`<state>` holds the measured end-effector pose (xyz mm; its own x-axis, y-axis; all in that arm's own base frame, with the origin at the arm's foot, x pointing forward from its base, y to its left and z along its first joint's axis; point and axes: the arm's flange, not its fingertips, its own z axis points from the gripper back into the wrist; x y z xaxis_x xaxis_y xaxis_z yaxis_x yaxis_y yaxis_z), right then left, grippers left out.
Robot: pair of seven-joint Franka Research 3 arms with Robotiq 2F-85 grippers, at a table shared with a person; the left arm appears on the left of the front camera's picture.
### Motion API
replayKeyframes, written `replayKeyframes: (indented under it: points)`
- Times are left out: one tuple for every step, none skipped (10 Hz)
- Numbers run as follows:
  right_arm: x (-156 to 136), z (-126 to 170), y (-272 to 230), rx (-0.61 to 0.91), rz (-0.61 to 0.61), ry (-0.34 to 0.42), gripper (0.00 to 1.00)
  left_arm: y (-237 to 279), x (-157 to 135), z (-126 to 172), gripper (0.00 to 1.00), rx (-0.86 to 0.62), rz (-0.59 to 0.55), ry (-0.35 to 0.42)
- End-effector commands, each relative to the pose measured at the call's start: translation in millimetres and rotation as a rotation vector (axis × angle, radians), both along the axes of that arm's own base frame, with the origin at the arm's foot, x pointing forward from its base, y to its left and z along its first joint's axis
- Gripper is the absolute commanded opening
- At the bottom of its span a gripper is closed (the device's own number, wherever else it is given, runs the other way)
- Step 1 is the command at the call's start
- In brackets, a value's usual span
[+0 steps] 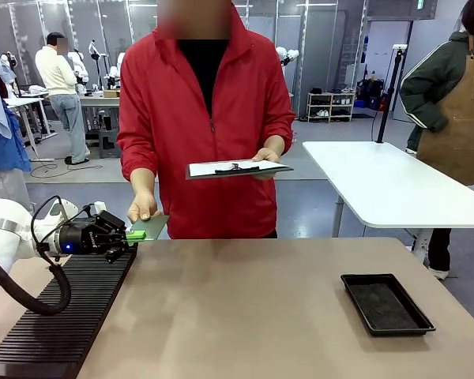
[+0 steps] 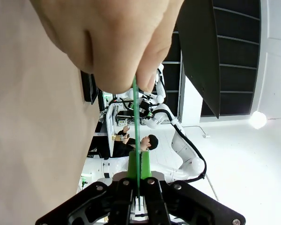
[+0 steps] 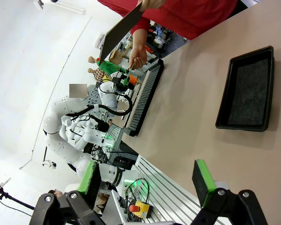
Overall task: Inspect the PCB.
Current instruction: Release the Blank PCB you were holding.
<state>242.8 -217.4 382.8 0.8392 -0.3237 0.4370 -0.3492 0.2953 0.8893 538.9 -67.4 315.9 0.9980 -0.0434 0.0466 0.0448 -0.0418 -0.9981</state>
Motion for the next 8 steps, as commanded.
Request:
replayKeyframes:
  points:
    - [0.7, 1.0, 0.0, 0.008, -0.004, -0.019, 1.00, -0.8, -0.8, 0.2, 0.03, 0.000, -0.003, -0.001]
    - [0.7, 1.0, 0.0, 0.008, -0.004, -0.019, 1.00, -0.8, -0.8, 0.2, 0.03, 0.000, -0.003, -0.001]
    - [0.7, 1.0, 0.0, 0.008, -0.004, -0.019, 1.00, -0.8, -0.8, 0.2, 0.03, 0.000, -0.003, -0.001]
    - [0.7, 1.0, 0.0, 0.008, -0.004, -0.019, 1.00, -0.8, -0.8, 0.2, 0.03, 0.000, -0.003, -0.001]
    - [0.7, 1.0, 0.0, 0.008, -0.004, -0.019, 1.00, -0.8, -0.8, 0.2, 0.03, 0.000, -0.003, -0.001]
    - [0.7, 1.0, 0.0, 0.008, -0.004, -0.019, 1.00, 0.1, 0.0, 0.0, 0.12, 0.000, 0.000, 0.000]
    - [0.7, 1.0, 0.0, 0.008, -0.004, -0.019, 1.00, -0.7, -1.0, -0.2, 0.34, 0.012, -0.015, -0.008]
    - [0.7, 1.0, 0.0, 0.008, -0.004, -0.019, 1.00, -1.1, -1.1, -0.3, 0.40, 0.013, -0.014, -0.007]
